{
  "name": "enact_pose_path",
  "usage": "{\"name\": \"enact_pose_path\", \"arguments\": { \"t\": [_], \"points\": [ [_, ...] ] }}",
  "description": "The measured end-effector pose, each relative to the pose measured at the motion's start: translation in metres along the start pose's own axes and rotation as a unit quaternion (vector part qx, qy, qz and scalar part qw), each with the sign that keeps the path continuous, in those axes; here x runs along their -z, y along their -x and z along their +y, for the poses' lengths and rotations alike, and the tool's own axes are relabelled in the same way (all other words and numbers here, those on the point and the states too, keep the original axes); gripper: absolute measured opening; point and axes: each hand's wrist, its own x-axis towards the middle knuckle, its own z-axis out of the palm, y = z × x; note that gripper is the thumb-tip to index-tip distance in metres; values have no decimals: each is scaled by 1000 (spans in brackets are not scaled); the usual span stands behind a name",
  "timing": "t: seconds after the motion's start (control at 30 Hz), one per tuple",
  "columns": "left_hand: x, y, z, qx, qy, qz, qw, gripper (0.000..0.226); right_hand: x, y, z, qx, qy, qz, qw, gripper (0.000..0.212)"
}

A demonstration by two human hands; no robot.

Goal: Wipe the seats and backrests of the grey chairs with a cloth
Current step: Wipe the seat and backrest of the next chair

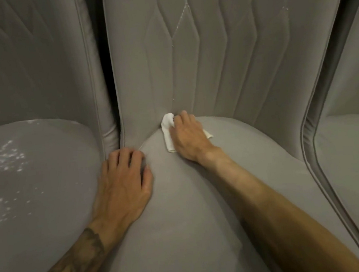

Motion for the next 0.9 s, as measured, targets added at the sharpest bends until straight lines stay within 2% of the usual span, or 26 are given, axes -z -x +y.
{"name": "enact_pose_path", "arguments": {
  "t": [0.1,0.2,0.23,0.33,0.43,0.47,0.53,0.6,0.7,0.77,0.83,0.9],
  "points": [
    [-2,0,-2,-5,-4,1,1000,24,11,9,33,6,12,4,1000,27],
    [-3,1,-2,1,-6,2,1000,21,15,12,52,-97,20,23,995,26],
    [-3,1,-2,5,-7,2,1000,21,13,8,39,-100,28,18,994,27],
    [-4,0,-1,4,-6,-1,1000,21,-5,0,-10,4,-1,-10,1000,30],
    [-5,1,-3,-2,-8,2,1000,23,1,6,-1,67,-26,-15,997,31],
    [-5,1,-4,-3,-10,6,1000,23,6,7,14,62,-10,-16,998,30],
    [-5,0,-3,-2,-9,3,1000,23,12,7,43,-6,7,-1,1000,28],
    [-4,0,-2,6,-11,-4,1000,22,11,5,35,-52,18,9,998,27],
    [-3,0,-1,10,-9,-9,1000,22,-6,8,-19,53,-14,-6,998,31],
    [-3,0,-3,10,-11,-12,1000,22,-6,14,-27,119,-36,-16,992,34],
    [-3,0,-4,8,-13,-12,1000,22,3,12,-4,125,-36,-24,991,35],
    [-2,-1,-3,9,-8,-15,1000,23,10,6,26,61,-13,-14,998,34]
  ]
}}
